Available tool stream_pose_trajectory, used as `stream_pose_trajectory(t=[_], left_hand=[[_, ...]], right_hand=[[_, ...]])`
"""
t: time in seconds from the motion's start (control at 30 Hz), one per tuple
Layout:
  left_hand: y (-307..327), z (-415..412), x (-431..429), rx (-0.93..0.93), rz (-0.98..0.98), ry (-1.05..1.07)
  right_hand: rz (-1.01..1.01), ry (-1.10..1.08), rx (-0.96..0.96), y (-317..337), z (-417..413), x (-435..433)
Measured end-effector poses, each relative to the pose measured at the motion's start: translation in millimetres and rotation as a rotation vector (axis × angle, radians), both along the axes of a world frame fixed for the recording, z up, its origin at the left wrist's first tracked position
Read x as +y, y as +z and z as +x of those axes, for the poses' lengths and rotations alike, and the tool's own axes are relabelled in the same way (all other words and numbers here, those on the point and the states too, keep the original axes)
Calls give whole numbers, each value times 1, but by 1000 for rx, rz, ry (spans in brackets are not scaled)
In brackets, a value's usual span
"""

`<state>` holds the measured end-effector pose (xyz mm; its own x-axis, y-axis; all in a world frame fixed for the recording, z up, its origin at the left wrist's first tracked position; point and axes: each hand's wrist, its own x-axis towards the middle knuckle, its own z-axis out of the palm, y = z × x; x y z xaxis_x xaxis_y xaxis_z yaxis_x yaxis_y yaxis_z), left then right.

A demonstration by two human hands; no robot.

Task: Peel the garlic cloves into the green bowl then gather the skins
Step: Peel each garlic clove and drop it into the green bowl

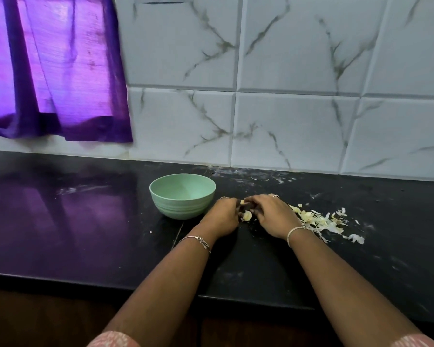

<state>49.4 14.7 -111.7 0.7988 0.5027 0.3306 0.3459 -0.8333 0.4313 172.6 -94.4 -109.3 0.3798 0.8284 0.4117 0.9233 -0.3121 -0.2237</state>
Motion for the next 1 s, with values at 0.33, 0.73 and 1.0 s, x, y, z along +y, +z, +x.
stream_pose_trajectory(t=[0.33, 0.73, 1.0], left_hand=[[-1, 0, -3, -72, 21, -1], [-2, -3, 1, -158, 20, 24], [-2, -4, -1, -238, 3, -29]], right_hand=[[-24, 65, 30, 4, -6, 2], [52, 16, 74, 2, -7, 1], [81, -46, 136, 7, -12, -7]])
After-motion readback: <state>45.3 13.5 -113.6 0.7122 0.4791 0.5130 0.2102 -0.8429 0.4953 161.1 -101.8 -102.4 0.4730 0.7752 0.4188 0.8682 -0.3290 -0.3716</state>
